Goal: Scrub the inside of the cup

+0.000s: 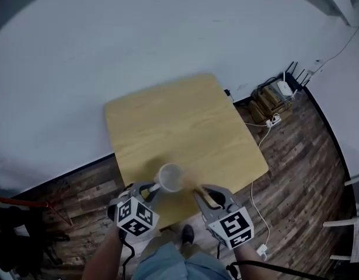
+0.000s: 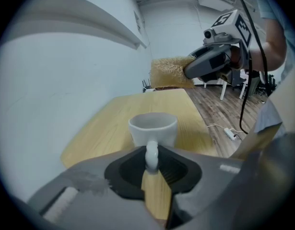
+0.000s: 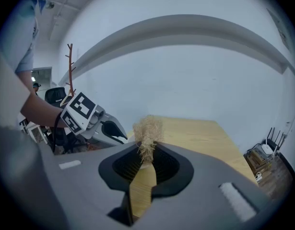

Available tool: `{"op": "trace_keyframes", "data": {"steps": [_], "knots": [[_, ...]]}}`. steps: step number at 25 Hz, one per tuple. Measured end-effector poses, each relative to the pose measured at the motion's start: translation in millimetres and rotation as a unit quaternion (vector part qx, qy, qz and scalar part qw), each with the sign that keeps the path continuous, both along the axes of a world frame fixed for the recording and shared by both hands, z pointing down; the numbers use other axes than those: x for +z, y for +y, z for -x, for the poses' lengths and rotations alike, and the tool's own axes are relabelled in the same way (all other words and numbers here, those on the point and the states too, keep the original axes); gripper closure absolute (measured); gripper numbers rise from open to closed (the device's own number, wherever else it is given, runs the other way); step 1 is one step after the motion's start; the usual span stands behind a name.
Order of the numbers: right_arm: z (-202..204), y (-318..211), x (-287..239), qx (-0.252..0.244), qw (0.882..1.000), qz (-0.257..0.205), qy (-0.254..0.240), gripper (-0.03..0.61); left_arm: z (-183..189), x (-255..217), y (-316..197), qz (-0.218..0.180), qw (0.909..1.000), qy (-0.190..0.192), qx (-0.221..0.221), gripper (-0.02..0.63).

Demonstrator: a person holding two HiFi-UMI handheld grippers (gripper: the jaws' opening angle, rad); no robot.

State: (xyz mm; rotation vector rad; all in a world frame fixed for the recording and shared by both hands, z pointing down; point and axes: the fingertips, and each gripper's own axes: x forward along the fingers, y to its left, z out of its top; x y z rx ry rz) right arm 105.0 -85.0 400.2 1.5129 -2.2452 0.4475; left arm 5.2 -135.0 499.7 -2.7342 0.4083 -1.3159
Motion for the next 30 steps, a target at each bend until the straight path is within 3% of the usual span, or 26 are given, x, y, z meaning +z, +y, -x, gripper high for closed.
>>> {"op": "trace_keyframes", "data": {"steps": [9, 14, 17, 23, 26, 30], "knots": [[0.9, -17.4, 3.2, -0.037, 0.998, 0.027, 0.047, 0.52, -4.4, -2.4, -3.0, 0.009, 0.9996, -0.01, 0.026, 0.52], [5.3, -19.9, 17.4, -0.127, 0.986, 0.05, 0.092, 0.522, -11.0, -7.9, -2.6, 0.003, 0.9992, -0.023, 0.033, 0.52], [1.1, -25.8, 29.1, -0.195, 0.97, 0.063, 0.131, 0.522, -16.9, -8.4, -5.5, -0.004, 0.9984, -0.041, 0.039, 0.52], [10.4, -34.5, 48.4, -0.334, 0.919, 0.09, 0.187, 0.523, -23.1, -12.4, -7.2, -0.026, 0.995, -0.081, 0.052, 0.52], [11.6, -42.7, 56.5, -0.373, 0.9, 0.094, 0.206, 0.523, -22.7, -11.4, -5.8, -0.032, 0.9934, -0.098, 0.051, 0.52], [3.2, -54.8, 69.6, -0.39, 0.874, 0.113, 0.268, 0.523, -27.0, -13.0, -6.1, -0.037, 0.992, -0.11, 0.05, 0.52]]}}
